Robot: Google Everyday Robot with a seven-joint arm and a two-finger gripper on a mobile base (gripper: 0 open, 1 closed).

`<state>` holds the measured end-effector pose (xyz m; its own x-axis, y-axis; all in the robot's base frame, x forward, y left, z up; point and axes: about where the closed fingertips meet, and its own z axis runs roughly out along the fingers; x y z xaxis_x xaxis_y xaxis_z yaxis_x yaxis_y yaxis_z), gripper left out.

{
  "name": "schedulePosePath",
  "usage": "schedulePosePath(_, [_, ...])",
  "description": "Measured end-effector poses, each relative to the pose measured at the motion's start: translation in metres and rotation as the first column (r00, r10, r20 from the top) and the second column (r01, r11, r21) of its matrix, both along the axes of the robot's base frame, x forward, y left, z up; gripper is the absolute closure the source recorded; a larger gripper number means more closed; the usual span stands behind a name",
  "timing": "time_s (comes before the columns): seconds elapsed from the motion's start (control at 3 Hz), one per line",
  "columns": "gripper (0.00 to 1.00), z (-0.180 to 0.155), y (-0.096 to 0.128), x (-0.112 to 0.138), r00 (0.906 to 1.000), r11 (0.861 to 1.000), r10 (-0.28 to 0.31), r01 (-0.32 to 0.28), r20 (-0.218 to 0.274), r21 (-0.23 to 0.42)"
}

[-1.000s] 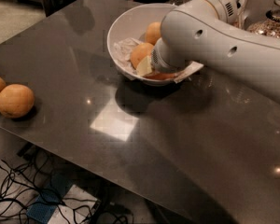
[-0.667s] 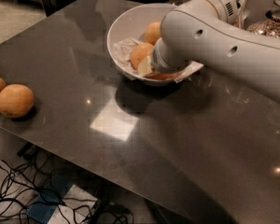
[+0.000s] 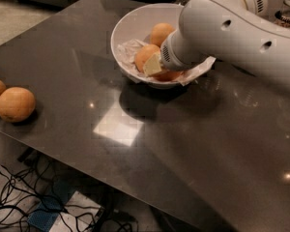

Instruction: Pick orange from white bowl

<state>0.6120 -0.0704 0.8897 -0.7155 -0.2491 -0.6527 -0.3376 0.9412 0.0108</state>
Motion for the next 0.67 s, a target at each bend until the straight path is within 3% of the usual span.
schedulePosePath(0.33, [1.0,0.031,0.004,-0.015,0.9923,0.995,0.098,-0.099,0.076,0.021])
schedulePosePath(0.67, [1.0,0.049,0.001,-0.02,0.9735,0.98,0.2,-0.2,0.11,-0.011])
